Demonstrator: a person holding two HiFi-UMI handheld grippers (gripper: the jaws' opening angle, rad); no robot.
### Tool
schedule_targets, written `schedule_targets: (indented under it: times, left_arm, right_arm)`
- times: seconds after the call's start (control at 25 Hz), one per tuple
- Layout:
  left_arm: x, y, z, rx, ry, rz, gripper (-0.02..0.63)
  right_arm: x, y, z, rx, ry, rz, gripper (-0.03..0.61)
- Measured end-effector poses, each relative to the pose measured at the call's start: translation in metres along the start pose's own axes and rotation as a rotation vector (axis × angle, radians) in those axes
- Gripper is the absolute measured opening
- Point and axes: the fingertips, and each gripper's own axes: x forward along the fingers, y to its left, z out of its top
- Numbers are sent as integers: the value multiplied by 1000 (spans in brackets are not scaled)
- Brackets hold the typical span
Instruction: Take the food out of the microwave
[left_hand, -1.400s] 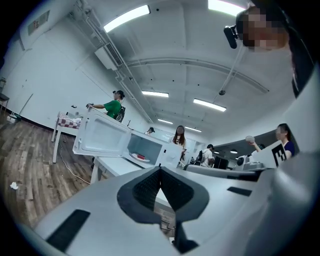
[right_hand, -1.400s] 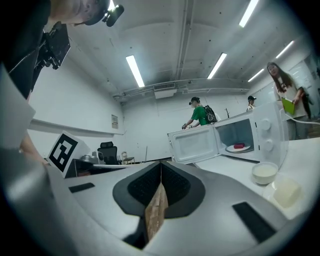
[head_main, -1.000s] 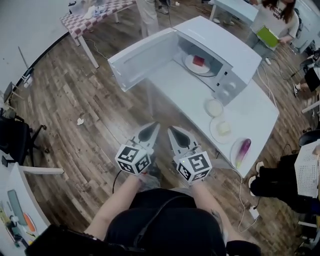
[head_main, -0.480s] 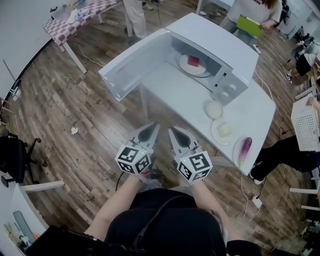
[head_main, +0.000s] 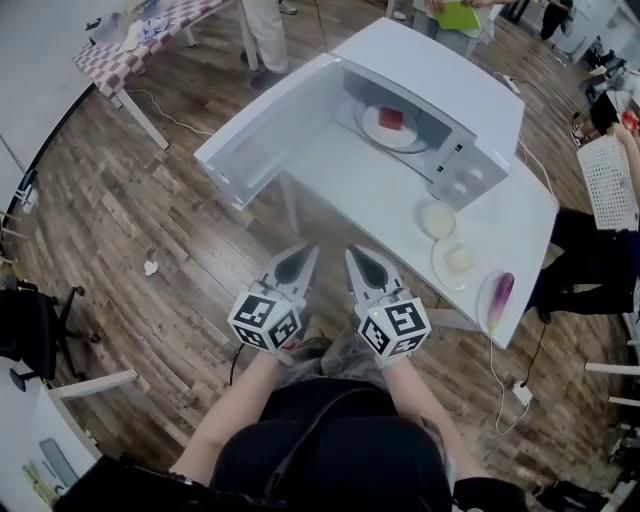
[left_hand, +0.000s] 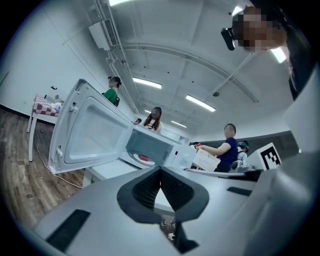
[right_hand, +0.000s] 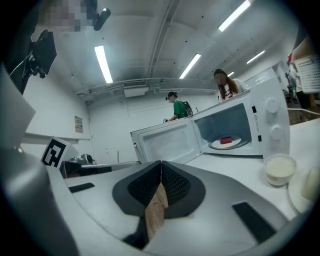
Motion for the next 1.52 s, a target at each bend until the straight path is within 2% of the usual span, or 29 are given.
schedule_targets:
  times: [0.32, 0.6, 1.0, 1.52]
  left_arm:
    - [15, 14, -7, -27, 21, 6, 11]
    - [43, 35, -1, -12, 32, -1, 11]
    - [114, 58, 15, 2, 66, -60, 11]
    - [188, 75, 13, -18, 125, -120, 11]
  right_arm:
    - [12, -28, -7, 51, 24, -43, 20]
    - [45, -52, -3, 75, 19, -55, 20]
    - [85, -106, 13, 112, 10, -114, 20]
    - [116, -177, 19, 162, 30, -226, 20]
